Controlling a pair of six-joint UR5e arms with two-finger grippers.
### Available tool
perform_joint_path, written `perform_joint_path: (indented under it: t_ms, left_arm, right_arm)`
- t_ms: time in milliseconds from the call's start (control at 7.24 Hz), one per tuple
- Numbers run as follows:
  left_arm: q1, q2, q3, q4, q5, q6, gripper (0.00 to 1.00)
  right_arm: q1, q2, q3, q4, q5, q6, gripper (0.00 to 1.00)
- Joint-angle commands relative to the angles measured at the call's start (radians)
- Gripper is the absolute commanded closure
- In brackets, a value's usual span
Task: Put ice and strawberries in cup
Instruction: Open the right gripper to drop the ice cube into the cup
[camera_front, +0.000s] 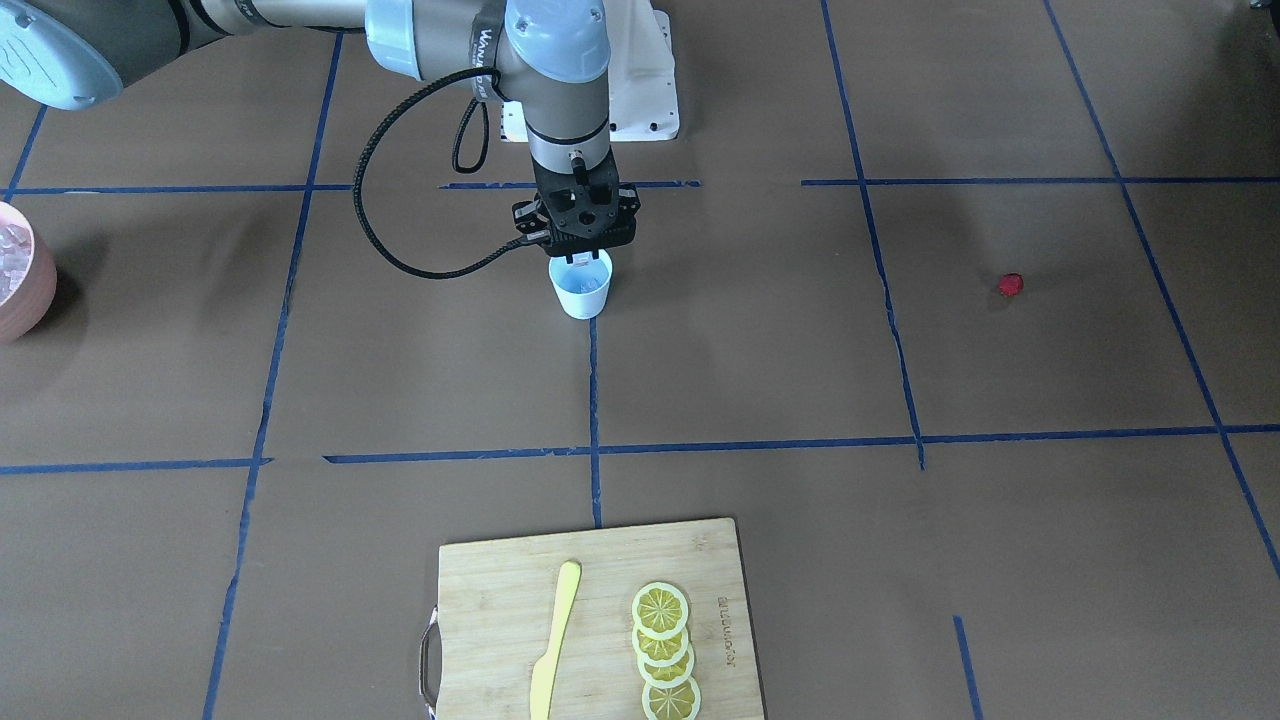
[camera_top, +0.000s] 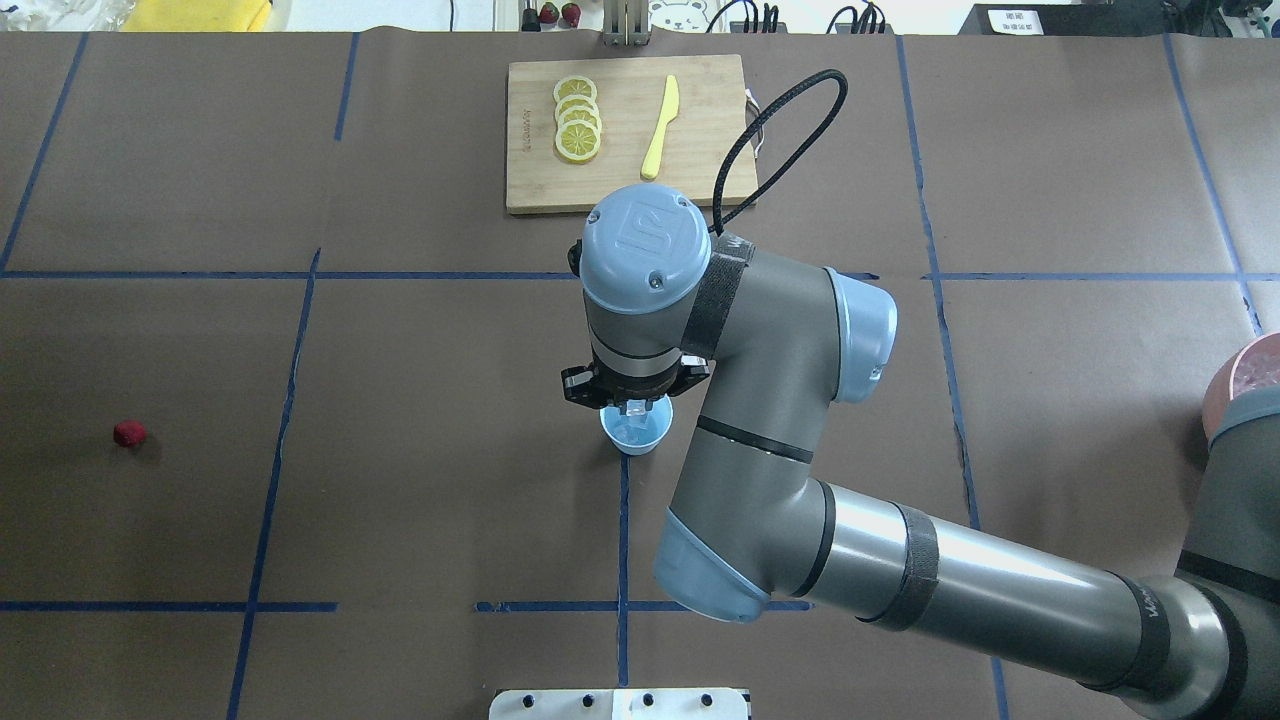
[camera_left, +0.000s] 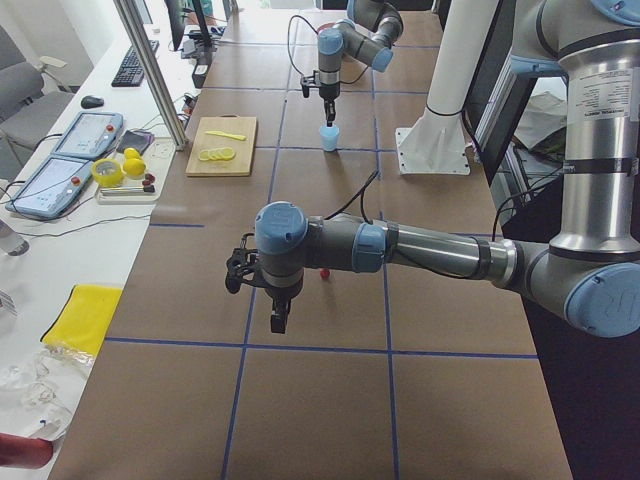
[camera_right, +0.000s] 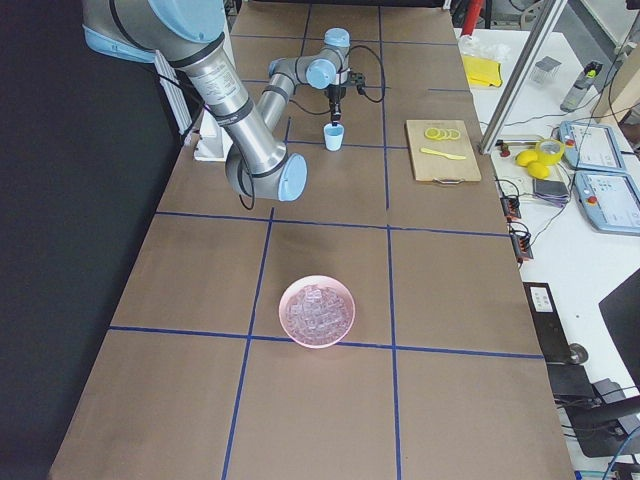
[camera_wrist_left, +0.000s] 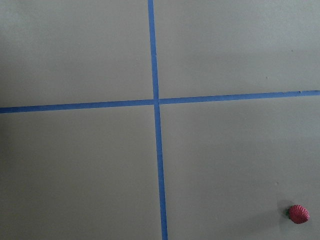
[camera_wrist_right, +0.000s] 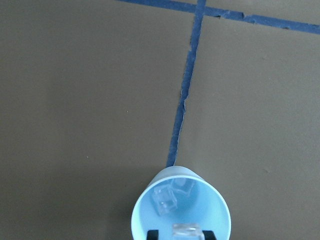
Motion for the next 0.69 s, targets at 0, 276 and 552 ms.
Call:
perform_joint_path:
  t_ms: [0,276,552]
  left_arm:
    - [0.0,-0.002,0.0,0.0,0.0,-0.001,0.0]
    - [0.002,-0.003,0.001,0.001,0.0,-0.001,0.0]
    - [0.0,-0.003,0.001,0.0,0.0,-0.001,0.0]
  right_arm:
    - [0.001,-0.002,0.006,0.001,0.0,0.0,0.0]
    - [0.005,-0.002,0.026,-0.002,0.001,0.0,0.0]
    - [0.022,-0.004,0.031,-0.004,0.006,0.0,0.0]
